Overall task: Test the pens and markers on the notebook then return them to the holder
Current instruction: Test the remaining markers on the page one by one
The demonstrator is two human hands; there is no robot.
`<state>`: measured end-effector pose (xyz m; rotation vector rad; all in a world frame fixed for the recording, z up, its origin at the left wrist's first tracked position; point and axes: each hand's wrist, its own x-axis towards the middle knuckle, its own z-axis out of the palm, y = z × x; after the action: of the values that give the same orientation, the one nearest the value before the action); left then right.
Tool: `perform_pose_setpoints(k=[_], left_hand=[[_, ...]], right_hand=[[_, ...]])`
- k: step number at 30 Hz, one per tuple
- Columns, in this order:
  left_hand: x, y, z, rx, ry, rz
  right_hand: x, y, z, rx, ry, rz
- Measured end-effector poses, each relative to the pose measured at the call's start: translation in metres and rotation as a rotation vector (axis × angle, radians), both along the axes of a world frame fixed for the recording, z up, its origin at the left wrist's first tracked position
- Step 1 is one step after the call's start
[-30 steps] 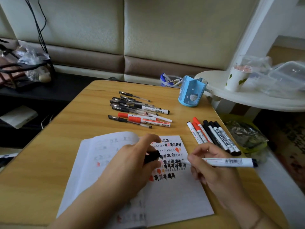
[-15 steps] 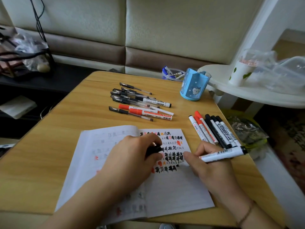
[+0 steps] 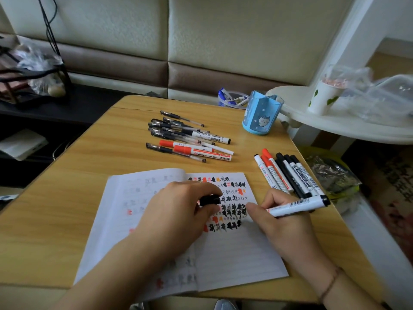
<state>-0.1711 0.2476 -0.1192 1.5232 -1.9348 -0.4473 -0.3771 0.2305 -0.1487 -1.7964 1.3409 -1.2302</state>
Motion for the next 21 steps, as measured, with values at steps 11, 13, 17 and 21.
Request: perform_pose_setpoints(k=[11, 13, 17, 21], left_hand=[[0.000, 0.000, -0.001, 0.025, -0.066, -0.006], [-0.001, 0.002, 0.002, -0.018, -0.102, -0.029], [-0.003, 0.005, 0.003, -0.078, -0.039, -0.089], [-0.005, 0.004, 0.003, -0.102, 0.120, -0.125]], right_hand=[[-0.002, 0.001, 0.006, 0.132, -0.147, -0.001], [-0.001, 0.006, 0.015, 0.101, -0.199, 0.018], [0.000, 0.014, 0.026, 0.109, -0.379, 0.154], [-0.003, 0.014, 0.024, 0.110, -0.426, 0.161]])
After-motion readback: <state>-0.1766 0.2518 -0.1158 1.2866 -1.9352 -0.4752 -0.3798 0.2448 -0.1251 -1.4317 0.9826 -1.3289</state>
